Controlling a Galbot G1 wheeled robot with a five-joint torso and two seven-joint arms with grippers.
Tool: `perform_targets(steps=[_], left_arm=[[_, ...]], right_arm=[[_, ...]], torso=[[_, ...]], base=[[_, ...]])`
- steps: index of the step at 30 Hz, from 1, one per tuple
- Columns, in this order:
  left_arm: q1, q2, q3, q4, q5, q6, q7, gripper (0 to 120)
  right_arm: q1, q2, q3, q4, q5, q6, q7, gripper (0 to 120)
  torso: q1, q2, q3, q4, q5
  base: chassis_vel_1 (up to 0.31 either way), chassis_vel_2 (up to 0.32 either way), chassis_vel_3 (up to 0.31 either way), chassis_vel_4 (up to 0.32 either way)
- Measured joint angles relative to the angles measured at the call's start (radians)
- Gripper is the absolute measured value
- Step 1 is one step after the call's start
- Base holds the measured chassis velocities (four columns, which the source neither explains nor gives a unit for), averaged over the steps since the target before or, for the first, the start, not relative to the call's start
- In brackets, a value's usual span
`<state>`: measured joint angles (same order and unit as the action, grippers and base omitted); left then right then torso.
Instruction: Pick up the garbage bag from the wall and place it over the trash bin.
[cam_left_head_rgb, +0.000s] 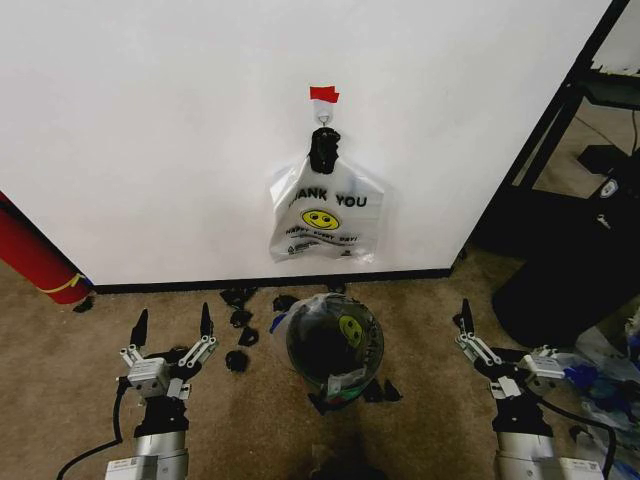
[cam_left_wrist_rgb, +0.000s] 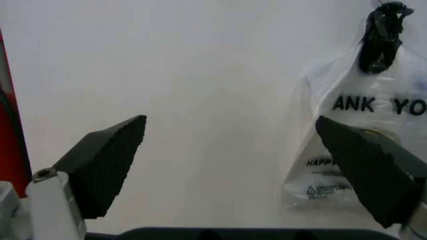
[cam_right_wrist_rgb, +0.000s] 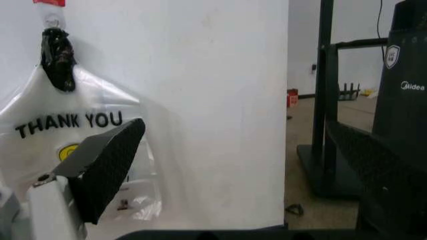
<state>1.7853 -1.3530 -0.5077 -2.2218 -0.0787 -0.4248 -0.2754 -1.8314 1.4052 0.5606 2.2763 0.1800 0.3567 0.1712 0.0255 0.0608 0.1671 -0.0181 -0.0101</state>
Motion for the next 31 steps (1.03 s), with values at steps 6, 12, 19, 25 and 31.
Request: perform_targets(steps=[6, 12, 19, 25, 31], left_arm=[[0.000, 0.000, 0.000, 0.000, 0.000, 0.000, 0.000, 100], [0.000, 0.000, 0.000, 0.000, -0.001, 0.000, 0.000, 100], [0.000, 0.001, 0.000, 0.000, -0.001, 0.000, 0.000, 100], [0.000, 0.001, 0.000, 0.000, -0.001, 0.000, 0.000, 100], [0.000, 0.001, 0.000, 0.000, -0.002, 0.001, 0.000, 100]], right_arm=[[0.001, 0.000, -0.001, 0.000, 0.001, -0.002, 0.000, 100], [0.001, -0.001, -0.001, 0.000, 0.001, -0.003, 0.000, 100], [0.001, -0.001, -0.001, 0.000, 0.002, -0.003, 0.001, 100], [0.001, -0.001, -0.002, 0.000, 0.002, -0.004, 0.001, 100], [0.002, -0.001, -0.002, -0.001, 0.002, -0.004, 0.002, 100]], torso=[[0.000, 0.000, 0.000, 0.0000, 0.0000], [0.000, 0.000, 0.000, 0.0000, 0.0000], [0.000, 0.000, 0.000, 0.0000, 0.0000], [0.000, 0.000, 0.000, 0.0000, 0.0000], [0.000, 0.000, 0.000, 0.0000, 0.0000]], base=[[0.000, 0.000, 0.000, 0.000], [0.000, 0.000, 0.000, 0.000], [0.000, 0.000, 0.000, 0.000], [0.000, 0.000, 0.000, 0.000], [0.000, 0.000, 0.000, 0.000]])
